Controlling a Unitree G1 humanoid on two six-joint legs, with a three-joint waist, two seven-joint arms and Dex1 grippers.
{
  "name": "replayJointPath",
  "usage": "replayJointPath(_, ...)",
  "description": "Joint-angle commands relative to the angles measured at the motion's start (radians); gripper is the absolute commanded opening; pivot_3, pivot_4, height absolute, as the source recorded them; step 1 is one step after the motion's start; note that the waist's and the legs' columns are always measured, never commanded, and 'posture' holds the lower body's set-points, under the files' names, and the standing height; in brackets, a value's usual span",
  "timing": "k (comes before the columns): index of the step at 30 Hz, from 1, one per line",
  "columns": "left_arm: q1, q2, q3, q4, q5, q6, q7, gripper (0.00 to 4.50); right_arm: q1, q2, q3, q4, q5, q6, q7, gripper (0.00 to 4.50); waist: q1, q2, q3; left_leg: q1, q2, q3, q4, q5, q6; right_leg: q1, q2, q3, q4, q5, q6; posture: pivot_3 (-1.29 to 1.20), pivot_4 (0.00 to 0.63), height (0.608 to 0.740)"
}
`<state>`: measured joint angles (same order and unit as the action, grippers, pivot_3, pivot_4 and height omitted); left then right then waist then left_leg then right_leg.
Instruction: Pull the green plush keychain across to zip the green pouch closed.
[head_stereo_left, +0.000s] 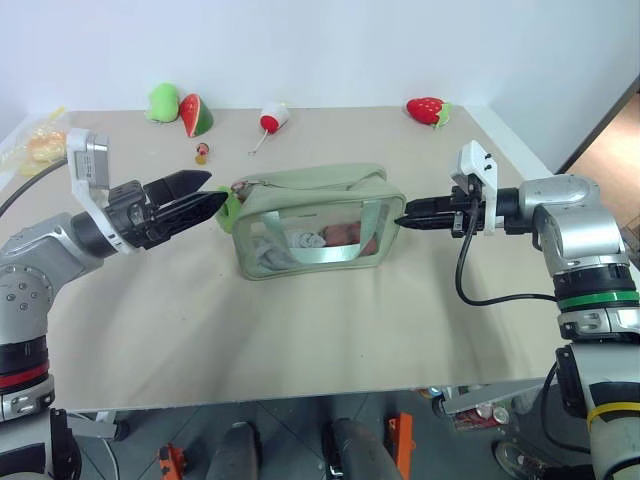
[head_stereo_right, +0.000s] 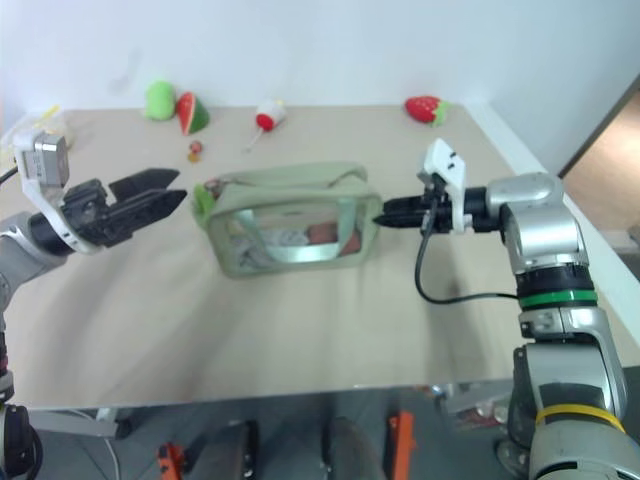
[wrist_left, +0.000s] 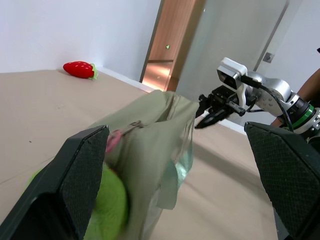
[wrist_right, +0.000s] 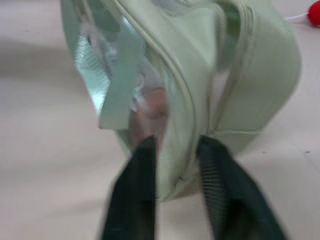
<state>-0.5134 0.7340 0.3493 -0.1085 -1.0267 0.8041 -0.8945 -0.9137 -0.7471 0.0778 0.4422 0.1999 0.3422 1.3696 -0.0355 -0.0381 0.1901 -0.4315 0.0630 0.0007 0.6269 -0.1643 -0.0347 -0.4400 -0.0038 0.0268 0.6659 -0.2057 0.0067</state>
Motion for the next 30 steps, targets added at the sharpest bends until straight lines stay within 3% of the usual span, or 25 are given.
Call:
replayJointPath(1, -0.016, 0.007, 0.016, -0.009, 0.003, -0.016, -0.009, 4.50, -0.037, -0.016, -0.023, 0.002, -0.012, -0.012, -0.041, 2.72, 0.000, 0.000, 0.000, 0.000, 0.000, 0.000, 0.000, 0.000, 0.000, 0.000, 0.000, 0.000, 0.000, 0.000, 0.000, 0.00, 0.150, 0.740)
replayJointPath(14, -0.019, 0.006, 0.024, 0.008, 0.021, -0.021, -0.012, 4.50, -0.096, 0.042, 0.001, 0.014, -0.002, -0.025, -0.030, 2.72, 0.000, 0.000, 0.000, 0.000, 0.000, 0.000, 0.000, 0.000, 0.000, 0.000, 0.000, 0.000, 0.000, 0.000, 0.000, 0.00, 0.150, 0.740)
replayJointPath(15, -0.017, 0.007, 0.028, 0.010, 0.022, -0.021, -0.012, 4.50, -0.102, 0.048, -0.003, 0.020, 0.004, -0.007, -0.030, 2.20, 0.000, 0.000, 0.000, 0.000, 0.000, 0.000, 0.000, 0.000, 0.000, 0.000, 0.000, 0.000, 0.000, 0.000, 0.000, 0.00, 0.150, 0.740)
replayJointPath(19, -0.009, 0.005, 0.038, 0.007, 0.021, -0.020, -0.007, 4.50, -0.092, 0.043, -0.006, 0.012, 0.011, -0.014, -0.002, 0.95, 0.000, 0.000, 0.000, 0.000, 0.000, 0.000, 0.000, 0.000, 0.000, 0.000, 0.000, 0.000, 0.000, 0.000, 0.000, 0.00, 0.150, 0.740)
replayJointPath(21, -0.003, 0.005, 0.040, 0.006, 0.024, -0.020, -0.005, 4.50, -0.089, 0.042, -0.009, 0.010, 0.012, -0.014, 0.002, 0.12, 0.000, 0.000, 0.000, 0.000, 0.000, 0.000, 0.000, 0.000, 0.000, 0.000, 0.000, 0.000, 0.000, 0.000, 0.000, 0.00, 0.150, 0.740)
replayJointPath(30, 0.040, 0.032, 0.039, 0.106, 0.127, -0.051, 0.009, 4.50, -0.084, 0.042, -0.009, 0.020, -0.012, -0.028, -0.026, 0.04, -0.001, 0.000, 0.000, 0.000, 0.000, 0.000, 0.000, 0.000, 0.000, 0.000, 0.000, 0.000, 0.000, 0.000, 0.000, 0.00, 0.150, 0.740)
